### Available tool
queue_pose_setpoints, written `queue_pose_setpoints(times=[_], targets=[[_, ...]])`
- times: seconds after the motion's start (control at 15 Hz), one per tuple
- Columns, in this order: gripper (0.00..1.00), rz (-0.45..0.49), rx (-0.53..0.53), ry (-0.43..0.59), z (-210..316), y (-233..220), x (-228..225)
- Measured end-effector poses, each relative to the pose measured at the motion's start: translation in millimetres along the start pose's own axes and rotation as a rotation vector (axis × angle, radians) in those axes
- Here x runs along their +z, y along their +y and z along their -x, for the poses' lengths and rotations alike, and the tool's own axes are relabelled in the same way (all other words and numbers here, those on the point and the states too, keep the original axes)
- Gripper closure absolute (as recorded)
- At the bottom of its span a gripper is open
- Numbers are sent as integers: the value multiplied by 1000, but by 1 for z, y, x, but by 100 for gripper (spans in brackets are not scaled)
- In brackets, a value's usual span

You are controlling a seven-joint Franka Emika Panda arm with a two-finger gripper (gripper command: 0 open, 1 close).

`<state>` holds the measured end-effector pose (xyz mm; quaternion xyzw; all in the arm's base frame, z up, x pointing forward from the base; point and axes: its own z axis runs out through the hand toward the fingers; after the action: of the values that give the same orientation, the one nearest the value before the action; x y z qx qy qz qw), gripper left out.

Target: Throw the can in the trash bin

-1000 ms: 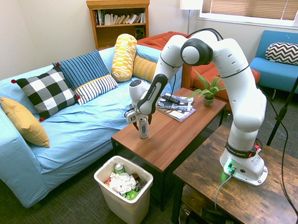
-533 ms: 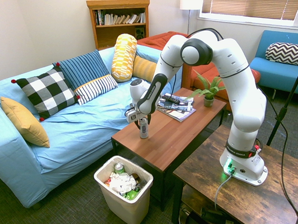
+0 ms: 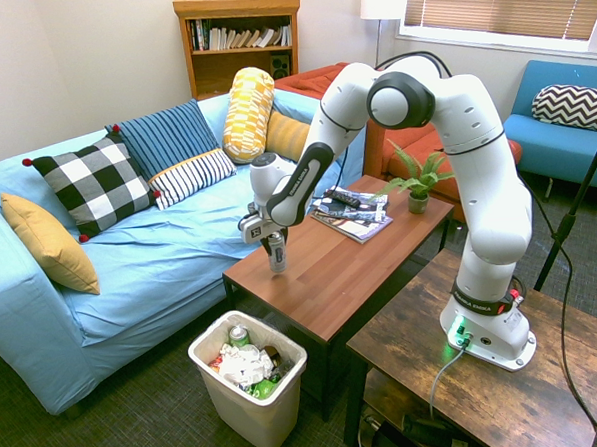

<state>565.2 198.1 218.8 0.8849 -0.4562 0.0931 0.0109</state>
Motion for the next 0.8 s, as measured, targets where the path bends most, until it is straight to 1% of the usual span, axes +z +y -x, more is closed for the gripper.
queue_pose_setpoints(times=[0.13, 0.2, 0.27, 0.4, 0.6, 0.67, 0.8], targets=[[100, -17, -82, 21, 66, -27, -32], [100, -18, -118, 27, 101, -39, -38], [100, -14, -150, 27, 133, -47, -34], [100, 6, -204, 28, 180, -56, -4], [100, 48, -250, 32, 224, -59, 46], [0, 60, -258, 38, 233, -57, 59], [0, 79, -263, 51, 237, -56, 79]])
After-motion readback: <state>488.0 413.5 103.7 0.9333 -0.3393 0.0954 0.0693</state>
